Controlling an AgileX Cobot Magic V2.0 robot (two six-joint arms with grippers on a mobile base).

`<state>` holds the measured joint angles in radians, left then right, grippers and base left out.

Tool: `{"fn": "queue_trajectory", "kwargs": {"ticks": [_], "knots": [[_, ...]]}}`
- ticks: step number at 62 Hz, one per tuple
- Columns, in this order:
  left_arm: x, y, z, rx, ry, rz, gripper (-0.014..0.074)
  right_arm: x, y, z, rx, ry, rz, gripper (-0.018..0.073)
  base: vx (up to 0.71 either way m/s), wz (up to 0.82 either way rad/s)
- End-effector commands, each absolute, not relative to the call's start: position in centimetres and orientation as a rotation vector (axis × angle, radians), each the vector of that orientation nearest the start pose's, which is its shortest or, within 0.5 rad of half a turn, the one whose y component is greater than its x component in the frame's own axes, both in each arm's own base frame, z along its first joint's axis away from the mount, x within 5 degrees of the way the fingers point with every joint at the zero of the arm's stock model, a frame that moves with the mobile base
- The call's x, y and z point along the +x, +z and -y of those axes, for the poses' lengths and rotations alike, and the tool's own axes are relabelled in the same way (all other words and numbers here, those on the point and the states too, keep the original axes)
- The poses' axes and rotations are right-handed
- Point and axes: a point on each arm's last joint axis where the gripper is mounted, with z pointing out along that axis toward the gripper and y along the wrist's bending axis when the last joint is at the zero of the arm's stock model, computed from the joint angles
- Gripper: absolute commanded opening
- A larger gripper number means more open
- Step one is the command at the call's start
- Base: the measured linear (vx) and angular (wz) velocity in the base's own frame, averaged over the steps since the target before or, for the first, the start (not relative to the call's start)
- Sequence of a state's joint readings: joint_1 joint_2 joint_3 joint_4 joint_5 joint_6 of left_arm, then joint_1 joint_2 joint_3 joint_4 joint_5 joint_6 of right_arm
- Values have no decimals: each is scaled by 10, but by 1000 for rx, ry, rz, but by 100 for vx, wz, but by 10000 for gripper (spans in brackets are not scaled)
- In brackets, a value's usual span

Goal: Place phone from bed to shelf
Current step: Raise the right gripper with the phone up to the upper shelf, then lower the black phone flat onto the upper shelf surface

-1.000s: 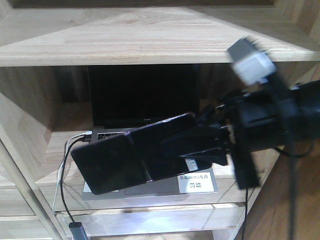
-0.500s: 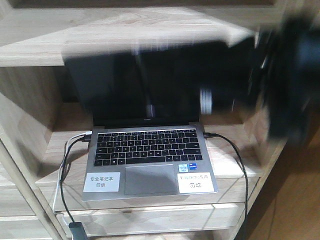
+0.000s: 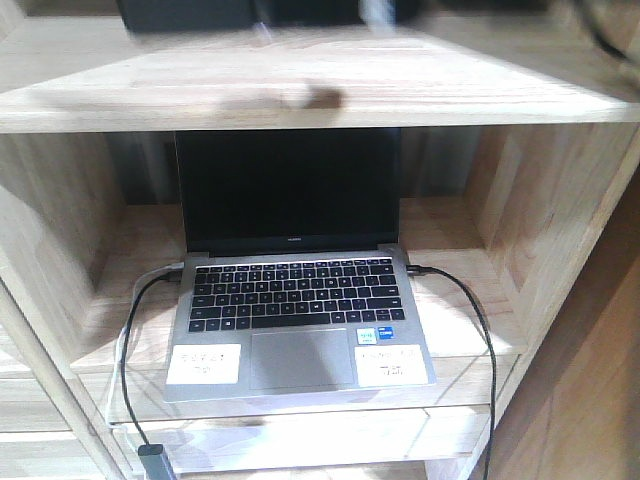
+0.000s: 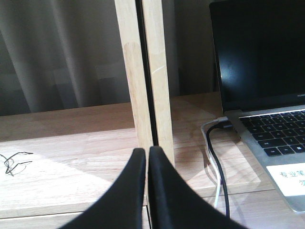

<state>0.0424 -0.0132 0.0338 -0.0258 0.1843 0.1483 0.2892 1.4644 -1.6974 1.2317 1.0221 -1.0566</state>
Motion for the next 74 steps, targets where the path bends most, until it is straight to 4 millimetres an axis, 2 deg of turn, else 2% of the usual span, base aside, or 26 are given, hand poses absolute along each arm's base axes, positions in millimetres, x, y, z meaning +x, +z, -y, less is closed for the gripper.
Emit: {"fn": "queue_trajectory", "kwargs": {"ticks": [1, 13, 18, 31, 47, 57, 74], "knots": [[55, 200, -2, 58, 112, -1581, 1, 266, 529, -156, -880, 1034, -1347, -2, 0, 0], [55, 200, -2, 58, 112, -1581, 1, 308, 525, -169, -862, 1066, -1340, -2, 0, 0], [55, 200, -2, 58, 112, -1581, 1, 321, 522, -182, -852, 1096, -1344, -2, 0, 0], [55, 200, -2, 58, 112, -1581, 1, 338, 513, -221, -858, 1077, -1324, -2, 0, 0], [55, 200, -2, 58, 112, -1581, 1, 356, 479, -253, -856, 1143, -1399, -2, 0, 0], [55, 200, -2, 58, 112, -1581, 1, 365, 465, -261, -845, 1141, -1431, -2, 0, 0], [55, 200, -2, 58, 112, -1581, 1, 378, 455, -262, -805, 1071, -1458, -2, 0, 0]]}}
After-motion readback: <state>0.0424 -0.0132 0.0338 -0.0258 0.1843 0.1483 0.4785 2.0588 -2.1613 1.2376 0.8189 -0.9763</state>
